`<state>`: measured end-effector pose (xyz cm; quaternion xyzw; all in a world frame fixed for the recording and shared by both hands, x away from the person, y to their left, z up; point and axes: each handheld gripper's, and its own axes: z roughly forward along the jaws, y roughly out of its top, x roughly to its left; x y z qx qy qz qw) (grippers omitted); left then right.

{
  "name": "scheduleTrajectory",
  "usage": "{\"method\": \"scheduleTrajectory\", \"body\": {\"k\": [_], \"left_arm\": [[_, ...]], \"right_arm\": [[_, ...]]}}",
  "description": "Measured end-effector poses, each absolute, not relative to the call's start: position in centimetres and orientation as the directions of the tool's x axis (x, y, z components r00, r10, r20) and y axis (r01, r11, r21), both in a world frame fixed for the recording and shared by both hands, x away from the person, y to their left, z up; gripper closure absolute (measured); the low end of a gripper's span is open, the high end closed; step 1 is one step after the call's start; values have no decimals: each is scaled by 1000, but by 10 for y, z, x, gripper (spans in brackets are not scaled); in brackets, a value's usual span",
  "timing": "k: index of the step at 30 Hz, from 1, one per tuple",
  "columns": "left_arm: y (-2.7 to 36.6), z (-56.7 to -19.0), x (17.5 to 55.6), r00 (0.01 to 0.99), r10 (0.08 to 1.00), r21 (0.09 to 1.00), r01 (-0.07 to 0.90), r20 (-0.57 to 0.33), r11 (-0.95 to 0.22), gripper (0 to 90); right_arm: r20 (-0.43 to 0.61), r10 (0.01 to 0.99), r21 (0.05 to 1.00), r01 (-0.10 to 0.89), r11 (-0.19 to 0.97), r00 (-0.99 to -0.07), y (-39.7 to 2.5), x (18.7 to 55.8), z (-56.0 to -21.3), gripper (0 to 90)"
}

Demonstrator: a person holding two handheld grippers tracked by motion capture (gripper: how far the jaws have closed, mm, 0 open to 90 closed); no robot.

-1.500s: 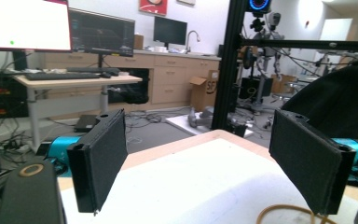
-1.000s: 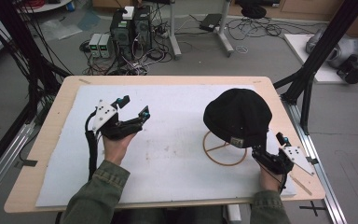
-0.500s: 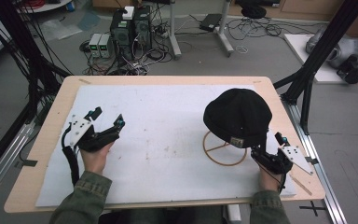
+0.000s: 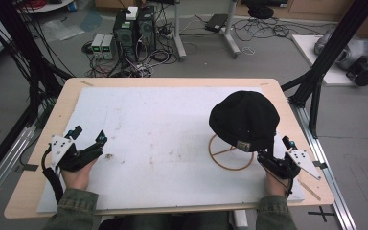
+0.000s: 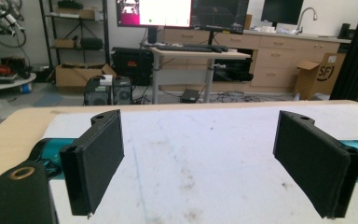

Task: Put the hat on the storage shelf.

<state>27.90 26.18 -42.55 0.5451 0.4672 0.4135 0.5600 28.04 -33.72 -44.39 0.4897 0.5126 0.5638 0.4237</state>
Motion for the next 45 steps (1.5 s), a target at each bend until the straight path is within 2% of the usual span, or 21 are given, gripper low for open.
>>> {"method": "scheduleTrajectory", "body": {"k": [7,13,45], "left_arm": [[272,-437,271,145,989,997,75,-33,22,159],[277,-441,270,98,994,993,114,-49,37,159],[277,-442,272,125,989,985,161,-79,59,172]], "right_arm": [[125,979,992,25,-122,-161,-338,281,-444,53],[127,978,992,26,-124,-165,-338,282,-444,53],[129,978,992,27,-126,-164,-341,279,-444,53]]}}
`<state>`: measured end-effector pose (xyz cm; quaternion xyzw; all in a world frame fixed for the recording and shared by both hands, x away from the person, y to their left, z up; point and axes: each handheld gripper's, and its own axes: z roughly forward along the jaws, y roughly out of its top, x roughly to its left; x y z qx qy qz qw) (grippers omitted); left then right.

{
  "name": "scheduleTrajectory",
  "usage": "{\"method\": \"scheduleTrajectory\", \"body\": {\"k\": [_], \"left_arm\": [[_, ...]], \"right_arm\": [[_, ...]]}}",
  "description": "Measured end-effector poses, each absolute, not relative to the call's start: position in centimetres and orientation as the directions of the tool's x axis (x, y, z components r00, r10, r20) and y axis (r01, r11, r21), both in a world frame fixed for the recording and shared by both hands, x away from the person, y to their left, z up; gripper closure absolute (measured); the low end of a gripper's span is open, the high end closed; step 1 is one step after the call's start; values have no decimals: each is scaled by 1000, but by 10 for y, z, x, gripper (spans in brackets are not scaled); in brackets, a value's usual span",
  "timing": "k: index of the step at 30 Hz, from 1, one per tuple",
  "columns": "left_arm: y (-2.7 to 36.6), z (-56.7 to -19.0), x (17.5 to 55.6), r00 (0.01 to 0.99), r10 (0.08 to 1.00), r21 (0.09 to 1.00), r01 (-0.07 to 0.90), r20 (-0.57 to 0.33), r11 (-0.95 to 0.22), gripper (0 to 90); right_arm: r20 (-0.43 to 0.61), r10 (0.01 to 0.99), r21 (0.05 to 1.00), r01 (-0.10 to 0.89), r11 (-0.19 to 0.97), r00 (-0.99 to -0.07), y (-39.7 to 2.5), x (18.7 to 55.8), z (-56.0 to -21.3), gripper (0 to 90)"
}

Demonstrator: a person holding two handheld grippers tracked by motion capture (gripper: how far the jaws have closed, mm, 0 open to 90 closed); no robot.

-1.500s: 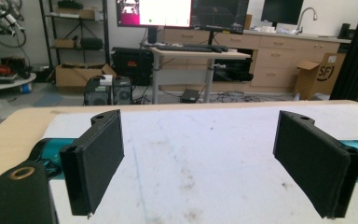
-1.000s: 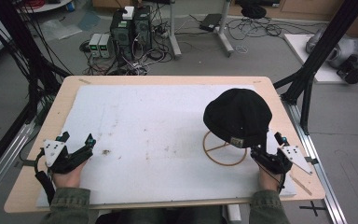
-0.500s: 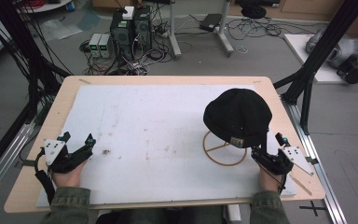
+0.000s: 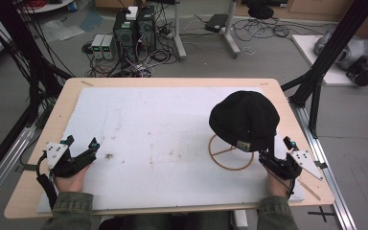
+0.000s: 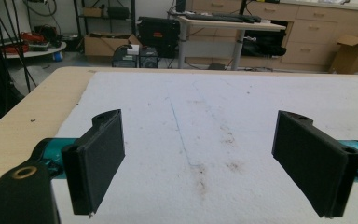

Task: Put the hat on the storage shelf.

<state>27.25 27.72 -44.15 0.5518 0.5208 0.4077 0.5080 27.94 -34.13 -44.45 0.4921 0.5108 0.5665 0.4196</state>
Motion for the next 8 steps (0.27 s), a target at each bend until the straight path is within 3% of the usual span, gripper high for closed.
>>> {"method": "scheduleTrajectory", "body": {"k": [8], "left_arm": [[276,-443,274,149,985,982,177,-86,58,173]], "right_arm": [[127,978,992,30,-124,-166,-341,281,-445,53]]}}
